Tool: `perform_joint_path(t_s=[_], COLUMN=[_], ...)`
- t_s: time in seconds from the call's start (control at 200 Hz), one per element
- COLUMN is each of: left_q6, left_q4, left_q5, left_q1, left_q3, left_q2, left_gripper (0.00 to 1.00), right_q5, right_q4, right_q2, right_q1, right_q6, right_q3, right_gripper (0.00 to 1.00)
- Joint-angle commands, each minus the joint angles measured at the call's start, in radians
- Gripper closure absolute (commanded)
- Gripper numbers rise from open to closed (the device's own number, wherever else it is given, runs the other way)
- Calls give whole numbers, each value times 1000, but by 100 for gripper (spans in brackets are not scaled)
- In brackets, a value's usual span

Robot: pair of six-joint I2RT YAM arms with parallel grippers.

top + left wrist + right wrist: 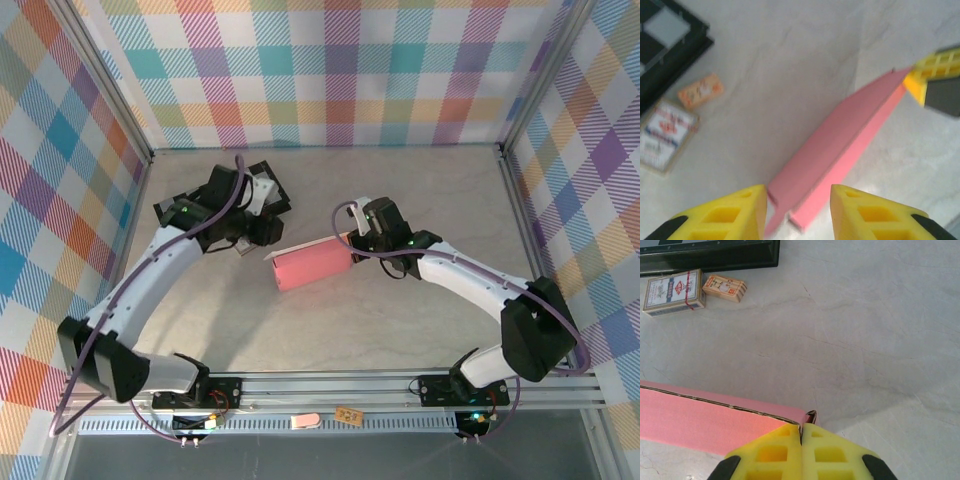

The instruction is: Fold the paper box

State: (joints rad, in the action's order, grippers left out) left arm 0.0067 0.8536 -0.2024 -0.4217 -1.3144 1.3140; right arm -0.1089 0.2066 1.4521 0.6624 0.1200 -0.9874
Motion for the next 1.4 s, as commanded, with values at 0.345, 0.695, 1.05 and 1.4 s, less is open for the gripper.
perform_joint_path(t_s=[0.345,0.695,1.05,1.4], left_q6=[59,102,106,25], left_q4=[204,160,156,173], left_q5=[23,51,-9,-48], left_q1=[11,11,11,11], left_q3=[25,-14,-29,-44], left_q2=[75,140,169,192], left_gripper=[60,63,81,92], right_q5=[-8,-1,-6,-14], right_q4=[147,152,151,155], right_q2=[50,67,77,83], right_q1=[6,6,6,6], right_q6=[18,15,20,33], right_q3=[1,-11,-16,-22], right_gripper=[100,100,100,100])
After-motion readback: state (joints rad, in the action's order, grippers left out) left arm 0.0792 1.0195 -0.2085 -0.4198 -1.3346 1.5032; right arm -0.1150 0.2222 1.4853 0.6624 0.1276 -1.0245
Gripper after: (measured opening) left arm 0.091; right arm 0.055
